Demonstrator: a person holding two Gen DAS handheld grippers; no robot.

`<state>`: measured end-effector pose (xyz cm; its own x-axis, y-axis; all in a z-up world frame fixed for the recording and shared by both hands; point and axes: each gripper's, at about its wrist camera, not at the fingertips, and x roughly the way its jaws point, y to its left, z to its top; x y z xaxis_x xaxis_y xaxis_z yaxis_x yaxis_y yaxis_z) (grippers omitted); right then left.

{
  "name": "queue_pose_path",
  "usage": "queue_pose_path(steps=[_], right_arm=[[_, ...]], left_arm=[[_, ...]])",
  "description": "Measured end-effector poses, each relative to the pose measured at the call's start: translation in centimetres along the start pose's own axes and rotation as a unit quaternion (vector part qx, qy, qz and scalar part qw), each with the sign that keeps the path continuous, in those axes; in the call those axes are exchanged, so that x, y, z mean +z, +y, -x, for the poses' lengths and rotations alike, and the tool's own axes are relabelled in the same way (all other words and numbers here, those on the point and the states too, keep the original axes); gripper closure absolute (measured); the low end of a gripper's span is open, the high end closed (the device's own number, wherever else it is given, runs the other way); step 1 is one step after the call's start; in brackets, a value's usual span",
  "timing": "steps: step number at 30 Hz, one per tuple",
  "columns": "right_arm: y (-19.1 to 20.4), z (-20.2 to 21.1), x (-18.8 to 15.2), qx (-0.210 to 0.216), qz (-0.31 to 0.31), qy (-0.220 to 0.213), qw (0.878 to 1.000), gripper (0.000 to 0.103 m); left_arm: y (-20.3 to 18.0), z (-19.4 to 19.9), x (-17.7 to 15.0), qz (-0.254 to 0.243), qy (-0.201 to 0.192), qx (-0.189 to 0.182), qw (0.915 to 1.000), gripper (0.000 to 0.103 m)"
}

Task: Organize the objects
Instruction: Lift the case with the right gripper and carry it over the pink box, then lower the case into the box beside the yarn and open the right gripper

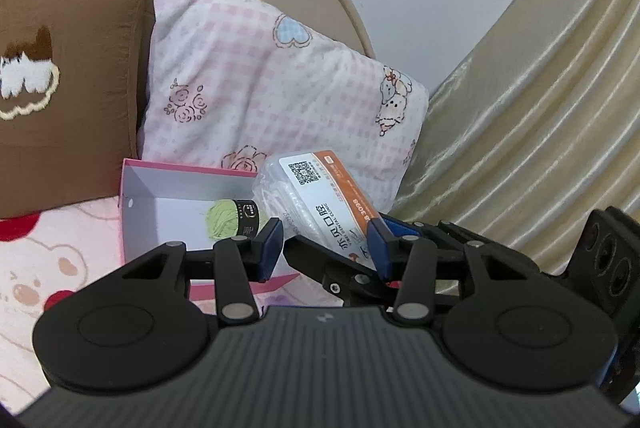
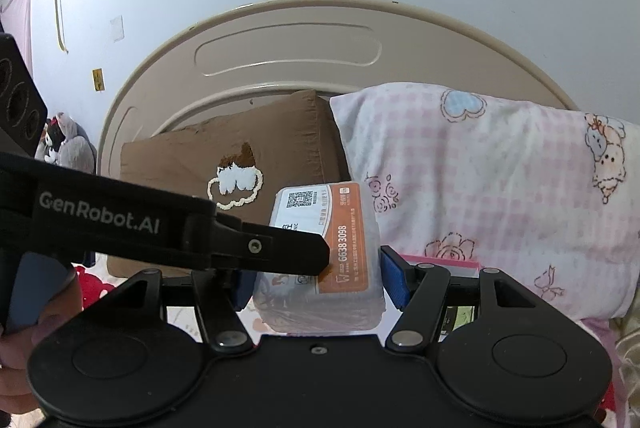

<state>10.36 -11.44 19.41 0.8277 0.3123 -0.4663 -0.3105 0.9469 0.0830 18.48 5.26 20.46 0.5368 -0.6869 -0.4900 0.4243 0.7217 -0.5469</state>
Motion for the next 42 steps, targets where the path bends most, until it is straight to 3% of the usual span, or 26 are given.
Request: queue_pose_path(steps=[7,13,17,24,28,36,39,42], right_arm=[[-2.5,-4.2,-1.1,0.012,-0.017,0.020,1.000,0.036],[-4.7,-9.0,-1.6,0.018,0.000,0.048,0.999,0.036],[-6.6,-12.2,-2.6,0.022,-0.013,0.058,0.998,0.036],[-10.6,-18.8,-5.6,0.034,-0.048,0.082,0.995,0.036],[-11.6,-22.0,-7.1,0.030,-0.033,0.102,0.994,0.036],[-12.1,-27.1,-9.1,0.034,-0.022,0.158,0.987,0.036],[-12.4,-27.3,-10.3,0.025,-0.047,0.159,0.986,0.036],[-12.3,-28.1,-10.7,0.025,-0.034,0.177,0.983,0.036]], left_arm=[[3.0,-4.7,-0.4,0.026,0.002,0.019,0.9995,0.059],[6.7,-9.5,-0.2,0.068,0.010,0.011,0.9976,0.059],[8.1,-13.1,-0.3,0.050,0.021,0.032,0.9980,0.060],[12.1,-20.4,-1.2,0.071,0.041,0.048,0.9954,0.059],[14.2,-23.4,-1.9,0.076,0.053,0.051,0.9944,0.059],[18.5,-26.5,-3.3,0.119,0.074,0.038,0.9893,0.060],[19.1,-27.3,-3.8,0.124,0.086,0.039,0.9877,0.060],[19.7,-27.8,-4.1,0.126,0.087,0.037,0.9874,0.060]])
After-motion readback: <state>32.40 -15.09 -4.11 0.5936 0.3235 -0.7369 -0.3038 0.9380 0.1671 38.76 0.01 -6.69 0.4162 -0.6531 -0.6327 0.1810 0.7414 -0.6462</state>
